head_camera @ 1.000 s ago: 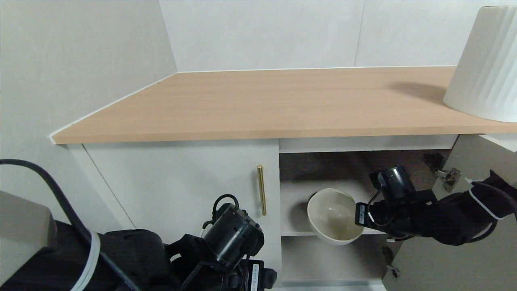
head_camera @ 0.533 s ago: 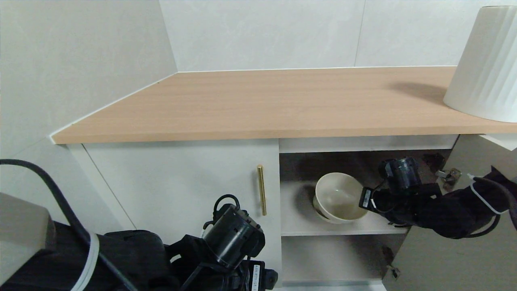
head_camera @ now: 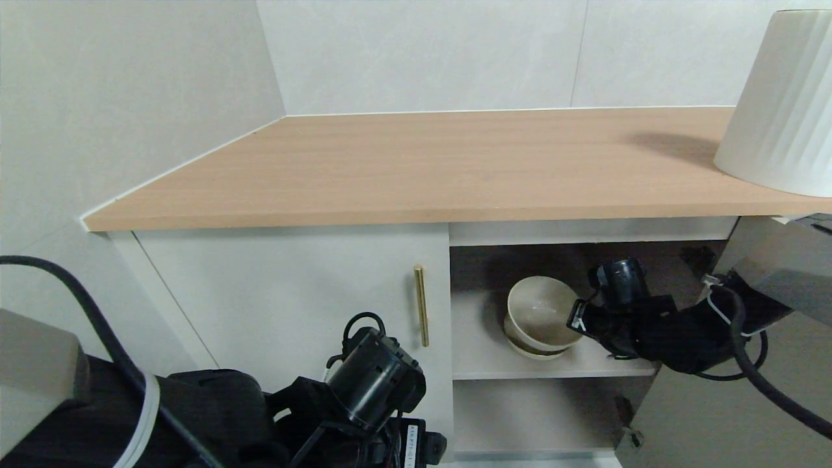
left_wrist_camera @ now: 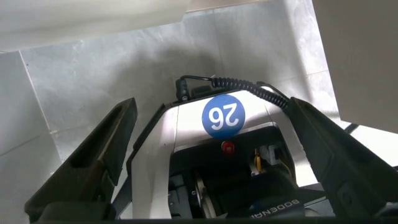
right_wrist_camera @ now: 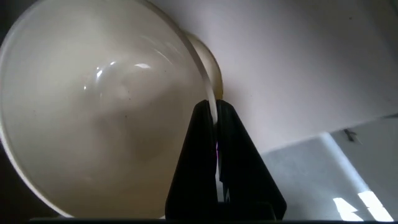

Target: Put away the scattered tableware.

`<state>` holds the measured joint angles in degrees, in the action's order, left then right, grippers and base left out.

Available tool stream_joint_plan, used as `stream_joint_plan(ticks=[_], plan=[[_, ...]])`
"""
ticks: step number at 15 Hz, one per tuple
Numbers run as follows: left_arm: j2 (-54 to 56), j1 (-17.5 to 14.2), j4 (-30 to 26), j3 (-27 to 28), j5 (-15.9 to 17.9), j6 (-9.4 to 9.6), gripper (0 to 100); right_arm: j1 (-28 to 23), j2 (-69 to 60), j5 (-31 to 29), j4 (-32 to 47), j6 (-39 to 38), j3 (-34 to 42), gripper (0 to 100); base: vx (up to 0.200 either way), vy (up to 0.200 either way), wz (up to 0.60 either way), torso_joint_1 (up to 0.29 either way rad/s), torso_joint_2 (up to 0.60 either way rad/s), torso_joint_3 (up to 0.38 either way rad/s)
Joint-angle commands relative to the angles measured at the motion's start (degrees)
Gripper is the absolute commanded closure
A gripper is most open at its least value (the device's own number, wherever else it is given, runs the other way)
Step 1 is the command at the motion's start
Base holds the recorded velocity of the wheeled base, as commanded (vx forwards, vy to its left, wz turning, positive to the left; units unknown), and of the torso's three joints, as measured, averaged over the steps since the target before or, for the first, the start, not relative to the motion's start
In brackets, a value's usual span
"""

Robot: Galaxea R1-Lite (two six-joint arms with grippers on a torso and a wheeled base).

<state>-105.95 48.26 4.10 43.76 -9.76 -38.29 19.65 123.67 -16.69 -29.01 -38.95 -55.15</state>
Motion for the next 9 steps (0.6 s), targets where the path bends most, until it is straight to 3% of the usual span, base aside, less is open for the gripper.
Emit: stream_joint_plan(ticks=[1, 9], plan=[[0.0, 0.0, 0.0, 0.0, -0.1, -0.03, 0, -0.2, 3.2, -0.1, 0.0, -0.5, -2.0, 100, 0.0, 0.0, 0.0, 0.0, 0.0, 0.0], [0.0, 0.0, 0.0, 0.0, 0.0, -0.03, 0, -0.8, 5.5, 0.1, -1.2, -0.3, -3.9, 100, 0.0, 0.0, 0.0, 0.0, 0.0, 0.0]])
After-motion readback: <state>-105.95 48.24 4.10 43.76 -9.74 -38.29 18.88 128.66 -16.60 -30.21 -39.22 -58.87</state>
